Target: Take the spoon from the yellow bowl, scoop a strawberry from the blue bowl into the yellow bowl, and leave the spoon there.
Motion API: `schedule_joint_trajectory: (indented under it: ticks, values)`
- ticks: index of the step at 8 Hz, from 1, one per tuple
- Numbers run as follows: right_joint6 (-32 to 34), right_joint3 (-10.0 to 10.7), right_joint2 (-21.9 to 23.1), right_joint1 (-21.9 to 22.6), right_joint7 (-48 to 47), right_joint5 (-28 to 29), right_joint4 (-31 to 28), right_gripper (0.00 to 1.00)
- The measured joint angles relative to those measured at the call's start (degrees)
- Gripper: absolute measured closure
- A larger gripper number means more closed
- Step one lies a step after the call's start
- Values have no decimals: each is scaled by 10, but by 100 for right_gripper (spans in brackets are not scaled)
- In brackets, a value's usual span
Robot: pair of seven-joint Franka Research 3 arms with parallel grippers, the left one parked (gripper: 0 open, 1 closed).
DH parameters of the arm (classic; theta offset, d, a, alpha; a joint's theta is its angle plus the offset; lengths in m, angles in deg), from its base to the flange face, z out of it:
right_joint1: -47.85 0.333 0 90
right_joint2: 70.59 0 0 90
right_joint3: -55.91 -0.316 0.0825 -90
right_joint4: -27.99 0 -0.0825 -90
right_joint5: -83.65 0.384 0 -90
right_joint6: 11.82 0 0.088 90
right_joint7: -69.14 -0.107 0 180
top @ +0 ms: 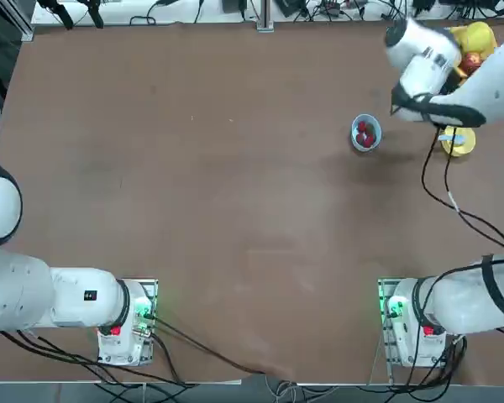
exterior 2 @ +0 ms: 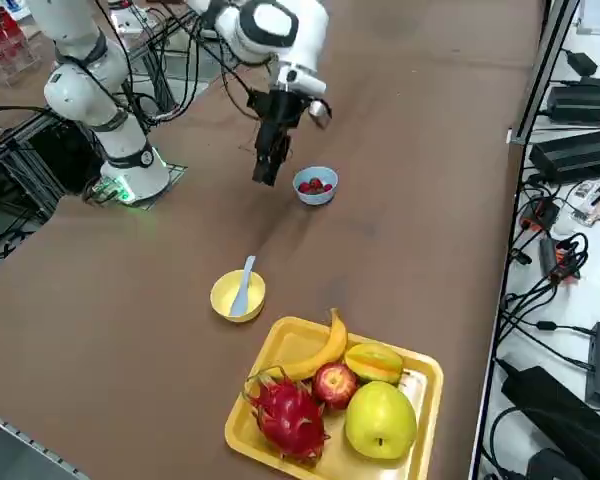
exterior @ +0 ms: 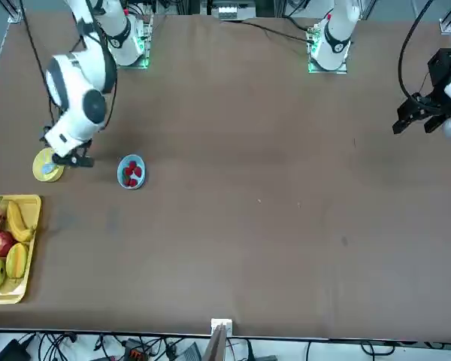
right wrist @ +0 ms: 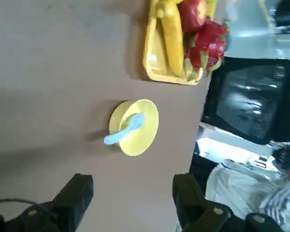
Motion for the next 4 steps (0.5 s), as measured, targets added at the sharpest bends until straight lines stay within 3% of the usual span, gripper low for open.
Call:
schedule_joint_trajectory:
  ticks: [4]
  values:
    - [2,0,-145,20,-252,-144,0,3]
